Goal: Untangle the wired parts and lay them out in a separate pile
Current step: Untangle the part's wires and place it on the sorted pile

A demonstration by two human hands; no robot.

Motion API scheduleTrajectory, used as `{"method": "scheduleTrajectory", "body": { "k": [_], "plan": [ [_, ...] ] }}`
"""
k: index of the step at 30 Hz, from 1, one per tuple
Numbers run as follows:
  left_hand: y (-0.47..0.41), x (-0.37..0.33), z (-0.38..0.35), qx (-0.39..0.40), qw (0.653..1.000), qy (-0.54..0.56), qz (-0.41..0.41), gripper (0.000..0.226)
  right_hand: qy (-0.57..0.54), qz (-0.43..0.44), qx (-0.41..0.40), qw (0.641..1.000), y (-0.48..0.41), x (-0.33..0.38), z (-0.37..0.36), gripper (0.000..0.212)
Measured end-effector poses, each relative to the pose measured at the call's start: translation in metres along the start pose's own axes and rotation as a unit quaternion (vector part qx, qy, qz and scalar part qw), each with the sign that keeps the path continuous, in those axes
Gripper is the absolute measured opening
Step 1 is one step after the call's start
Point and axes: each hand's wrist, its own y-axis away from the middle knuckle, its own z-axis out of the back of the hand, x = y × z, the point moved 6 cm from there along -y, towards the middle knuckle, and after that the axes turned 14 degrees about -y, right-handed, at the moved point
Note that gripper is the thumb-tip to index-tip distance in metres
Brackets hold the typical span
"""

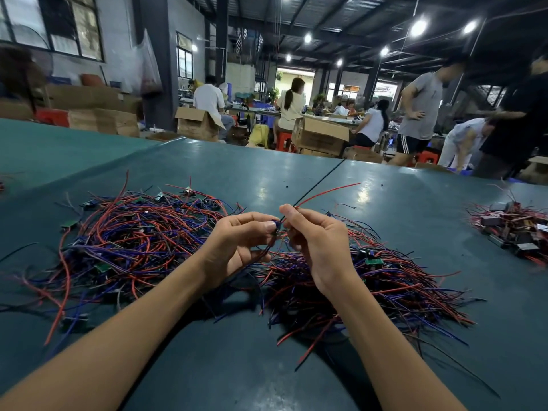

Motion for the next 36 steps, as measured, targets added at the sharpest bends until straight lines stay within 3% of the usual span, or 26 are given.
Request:
{"method": "scheduleTrajectory", "body": {
  "k": [7, 13, 26, 36],
  "plan": [
    [0.005, 0.002, -0.005, 0.032, 0.998, -0.036, 0.042, 0.016, 0.119, 0.025, 0.012, 0.993, -0.002, 0.004, 0.002, 0.025],
    [0.004, -0.002, -0.005, 0.08, 0.995, -0.051, 0.043, 0.015, 0.142, 0.001, -0.004, 0.99, -0.003, 0.002, 0.006, 0.031],
    [0.017, -0.006, -0.012, 0.195, 0.971, -0.137, 0.035, 0.016, -0.045, -0.139, -0.063, 0.987, -0.013, 0.008, 0.028, 0.015],
    [0.016, -0.002, -0.008, 0.191, 0.97, -0.143, 0.046, 0.02, -0.149, -0.134, -0.103, 0.974, -0.013, 0.018, 0.04, 0.012]
  ]
}}
